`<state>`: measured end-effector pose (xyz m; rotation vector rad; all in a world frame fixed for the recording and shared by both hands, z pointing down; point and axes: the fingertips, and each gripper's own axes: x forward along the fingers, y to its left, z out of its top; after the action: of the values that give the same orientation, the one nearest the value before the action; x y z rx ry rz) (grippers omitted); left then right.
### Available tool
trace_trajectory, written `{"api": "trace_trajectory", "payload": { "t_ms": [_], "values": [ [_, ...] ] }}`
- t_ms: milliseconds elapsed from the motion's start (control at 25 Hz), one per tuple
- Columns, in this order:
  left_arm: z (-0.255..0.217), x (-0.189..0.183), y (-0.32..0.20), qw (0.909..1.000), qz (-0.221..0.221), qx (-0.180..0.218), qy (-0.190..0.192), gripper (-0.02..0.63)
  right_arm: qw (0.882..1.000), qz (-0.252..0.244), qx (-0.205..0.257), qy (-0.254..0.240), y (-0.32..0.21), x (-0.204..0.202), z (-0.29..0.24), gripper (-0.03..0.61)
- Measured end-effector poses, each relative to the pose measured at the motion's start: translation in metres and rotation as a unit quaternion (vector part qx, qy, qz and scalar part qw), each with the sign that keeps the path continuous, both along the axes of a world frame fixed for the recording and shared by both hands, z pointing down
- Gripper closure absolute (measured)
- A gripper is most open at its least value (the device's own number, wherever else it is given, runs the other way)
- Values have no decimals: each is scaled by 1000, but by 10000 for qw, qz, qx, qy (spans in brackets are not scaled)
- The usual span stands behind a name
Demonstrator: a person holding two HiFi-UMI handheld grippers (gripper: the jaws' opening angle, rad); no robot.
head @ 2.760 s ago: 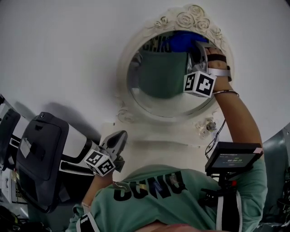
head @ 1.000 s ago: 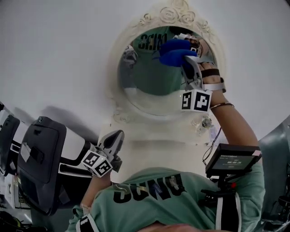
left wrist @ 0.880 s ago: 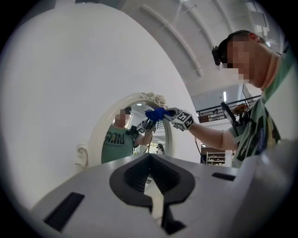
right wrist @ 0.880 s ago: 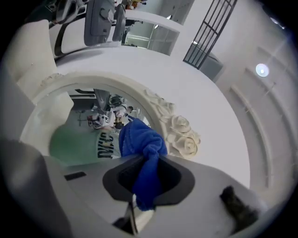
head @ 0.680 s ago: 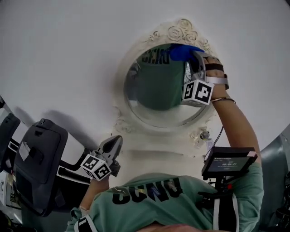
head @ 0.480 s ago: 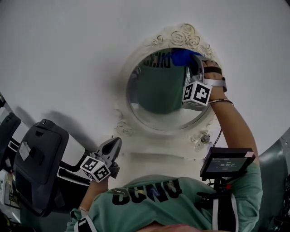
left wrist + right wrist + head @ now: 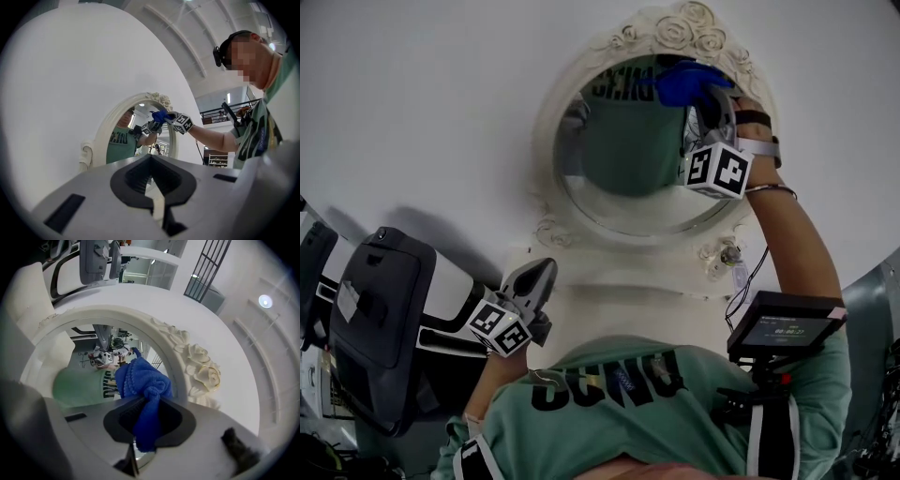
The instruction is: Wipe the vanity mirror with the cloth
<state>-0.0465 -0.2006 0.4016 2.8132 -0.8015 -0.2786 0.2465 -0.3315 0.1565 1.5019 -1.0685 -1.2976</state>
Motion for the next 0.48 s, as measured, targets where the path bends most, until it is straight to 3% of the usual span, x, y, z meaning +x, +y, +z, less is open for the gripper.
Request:
{"api": "trace_trajectory", "payload": {
  "t_ms": [280, 480],
  "values": [
    [17, 4, 8, 9991, 123, -354, -198, 604, 9980, -73, -457, 421, 17, -10, 116, 522],
    [34, 14, -1, 9967, 128, -749, -290, 604, 9907, -246, -1214, 568, 9, -15, 237, 522]
  ]
}}
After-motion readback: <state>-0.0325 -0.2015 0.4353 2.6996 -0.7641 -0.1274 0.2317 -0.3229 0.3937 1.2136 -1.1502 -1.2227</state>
